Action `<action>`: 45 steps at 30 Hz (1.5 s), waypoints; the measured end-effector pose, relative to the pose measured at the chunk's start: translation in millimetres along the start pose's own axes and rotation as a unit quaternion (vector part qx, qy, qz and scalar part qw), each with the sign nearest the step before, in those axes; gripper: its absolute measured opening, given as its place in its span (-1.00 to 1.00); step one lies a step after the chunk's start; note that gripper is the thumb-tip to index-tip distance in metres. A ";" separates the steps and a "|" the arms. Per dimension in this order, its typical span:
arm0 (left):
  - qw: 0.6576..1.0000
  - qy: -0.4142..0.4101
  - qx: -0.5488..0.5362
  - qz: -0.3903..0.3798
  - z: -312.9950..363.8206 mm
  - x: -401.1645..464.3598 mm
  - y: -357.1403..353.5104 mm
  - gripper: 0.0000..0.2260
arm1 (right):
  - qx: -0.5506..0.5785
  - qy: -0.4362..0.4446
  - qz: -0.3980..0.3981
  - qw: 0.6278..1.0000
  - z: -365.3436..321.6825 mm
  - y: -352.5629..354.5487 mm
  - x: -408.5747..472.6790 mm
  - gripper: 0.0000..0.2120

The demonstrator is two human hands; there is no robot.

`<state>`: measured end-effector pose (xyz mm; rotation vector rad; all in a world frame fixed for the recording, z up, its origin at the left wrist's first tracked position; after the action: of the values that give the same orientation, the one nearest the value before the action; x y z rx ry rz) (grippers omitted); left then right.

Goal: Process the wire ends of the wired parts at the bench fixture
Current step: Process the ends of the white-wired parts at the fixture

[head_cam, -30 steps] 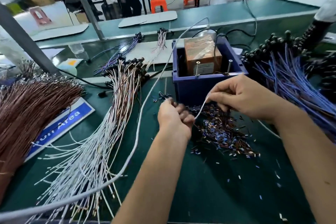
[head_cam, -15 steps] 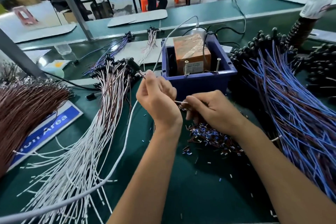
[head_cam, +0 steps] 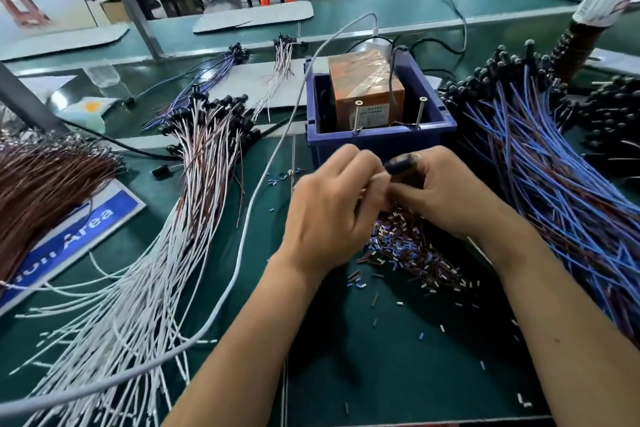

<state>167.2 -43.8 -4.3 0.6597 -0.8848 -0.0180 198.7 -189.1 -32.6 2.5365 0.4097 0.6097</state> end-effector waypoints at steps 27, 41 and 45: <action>0.938 0.274 -0.207 -0.043 -60.5 -16.9 -23.1 -0.85 | -0.036 -0.078 0.045 0.995 5.6 29.6 -17.5 -0.92; 0.850 0.350 -0.386 -0.074 -68.7 -21.3 -33.7 -0.93 | 0.113 -0.159 0.256 0.947 22.3 43.5 -37.0 -0.93; 0.833 0.354 -0.410 -0.113 -62.3 -22.4 -39.0 -0.94 | 0.236 -0.188 0.201 0.932 20.6 4.1 -24.1 -0.88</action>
<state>207.3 -36.1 -69.4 -0.0767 -0.0206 -0.3311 188.9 -210.0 -54.7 3.1468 -0.1283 0.1511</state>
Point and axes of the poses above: each hand's wrist, its own x-axis towards the middle knuckle, its own y-axis out of the back of the hand, z = x × y, the point moved 7 cm from there along x, towards the middle knuckle, and after that the axes turned 5 degrees about y, right-handed, at the moved point
